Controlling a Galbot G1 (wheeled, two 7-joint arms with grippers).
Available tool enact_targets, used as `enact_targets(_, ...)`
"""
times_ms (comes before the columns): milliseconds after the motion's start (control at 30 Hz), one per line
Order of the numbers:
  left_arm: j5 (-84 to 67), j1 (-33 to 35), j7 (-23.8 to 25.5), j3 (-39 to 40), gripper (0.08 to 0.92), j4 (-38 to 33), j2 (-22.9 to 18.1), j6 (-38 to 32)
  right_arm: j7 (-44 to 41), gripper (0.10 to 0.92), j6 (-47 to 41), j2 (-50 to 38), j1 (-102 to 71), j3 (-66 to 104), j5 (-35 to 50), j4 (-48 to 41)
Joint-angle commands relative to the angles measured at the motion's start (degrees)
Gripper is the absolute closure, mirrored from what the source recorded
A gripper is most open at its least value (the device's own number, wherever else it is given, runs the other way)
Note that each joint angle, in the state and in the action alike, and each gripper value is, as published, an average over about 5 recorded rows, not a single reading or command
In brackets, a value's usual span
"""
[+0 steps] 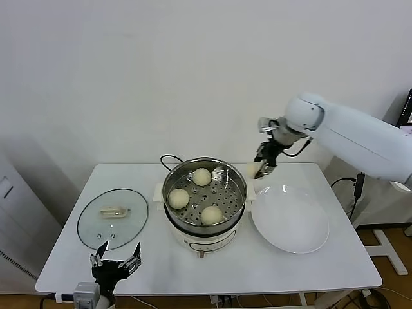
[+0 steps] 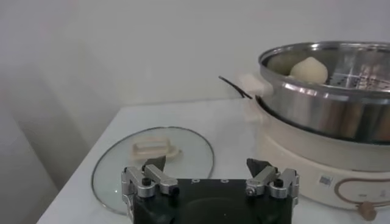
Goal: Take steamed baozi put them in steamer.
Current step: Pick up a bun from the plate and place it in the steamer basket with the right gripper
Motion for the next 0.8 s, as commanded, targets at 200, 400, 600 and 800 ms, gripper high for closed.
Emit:
enact_targets(200, -0.43, -0.68, 0.01, 0.02, 0.177, -0.08, -0.13, 0.29, 3.01, 0.567, -6.27, 12.76, -0.03, -7.13, 3.66, -2.74)
enact_targets(400, -0.58, -1.12, 0.02, 0.09, 0.177, 0.36, -0.26, 0.37, 3.59, 0.567, -6.54, 14.82, -2.00, -5.62, 2.70, -4.37)
enact_targets(600, -0.63, -1.30, 0.01, 0.01, 0.177, 0.74, -0.25, 0.33, 3.51, 0.567, -6.48, 15.22, -2.95, -5.73, 0.76, -4.82)
enact_targets(800, -0.65, -1.39, 0.00, 0.02, 0.177, 1.05, -0.40, 0.29, 4.68, 0.567, -6.15, 15.43, -6.52, -3.42, -5.31, -6.68)
